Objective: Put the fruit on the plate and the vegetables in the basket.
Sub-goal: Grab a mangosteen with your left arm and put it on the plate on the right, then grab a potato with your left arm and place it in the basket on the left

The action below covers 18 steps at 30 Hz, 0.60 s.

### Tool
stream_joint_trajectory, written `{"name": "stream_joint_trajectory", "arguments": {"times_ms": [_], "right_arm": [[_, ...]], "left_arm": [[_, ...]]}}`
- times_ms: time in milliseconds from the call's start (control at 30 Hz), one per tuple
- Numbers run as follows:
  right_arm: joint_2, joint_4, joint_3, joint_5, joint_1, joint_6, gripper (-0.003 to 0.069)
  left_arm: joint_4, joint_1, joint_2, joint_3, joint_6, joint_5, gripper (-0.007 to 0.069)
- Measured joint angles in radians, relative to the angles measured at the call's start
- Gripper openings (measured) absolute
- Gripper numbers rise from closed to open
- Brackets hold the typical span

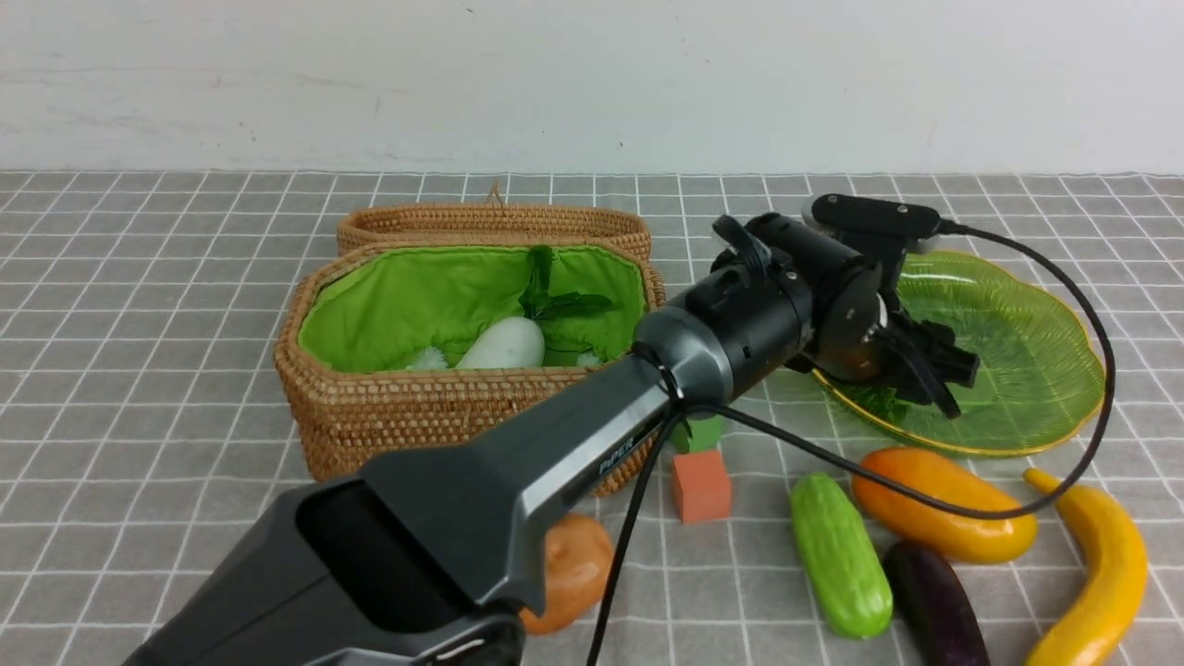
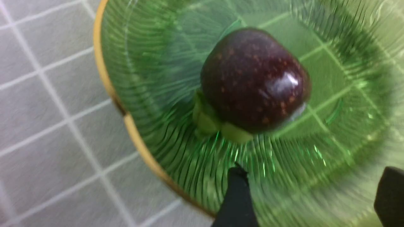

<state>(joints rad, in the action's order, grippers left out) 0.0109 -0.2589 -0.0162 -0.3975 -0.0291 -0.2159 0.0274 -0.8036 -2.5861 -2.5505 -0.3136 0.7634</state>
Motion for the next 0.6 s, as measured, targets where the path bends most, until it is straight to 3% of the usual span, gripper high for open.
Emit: {"name": "stream_joint_trajectory", "arguments": {"times_ms": [200, 433, 500, 600], "right_arm": [[0.0, 0.0, 0.0, 0.0, 0.0, 0.0, 0.024], [0.0, 0.0, 0.0, 0.0, 0.0, 0.0, 0.024], [0.0, 0.0, 0.0, 0.0, 0.0, 0.0, 0.024], [0.0, 0.0, 0.0, 0.0, 0.0, 0.0, 0.024]], "left_arm": [[0.004, 0.012, 0.151, 0.0, 0.063, 0.19, 0.0514], [-0.074, 0.121, 0.457, 0.061, 0.204, 0.385, 0.0512], [-0.086, 0.134, 0.53, 0.119, 0.254, 0.413, 0.0512], [-0.117, 0.131, 0.716, 0.37, 0.351, 0.456, 0.0512]]}}
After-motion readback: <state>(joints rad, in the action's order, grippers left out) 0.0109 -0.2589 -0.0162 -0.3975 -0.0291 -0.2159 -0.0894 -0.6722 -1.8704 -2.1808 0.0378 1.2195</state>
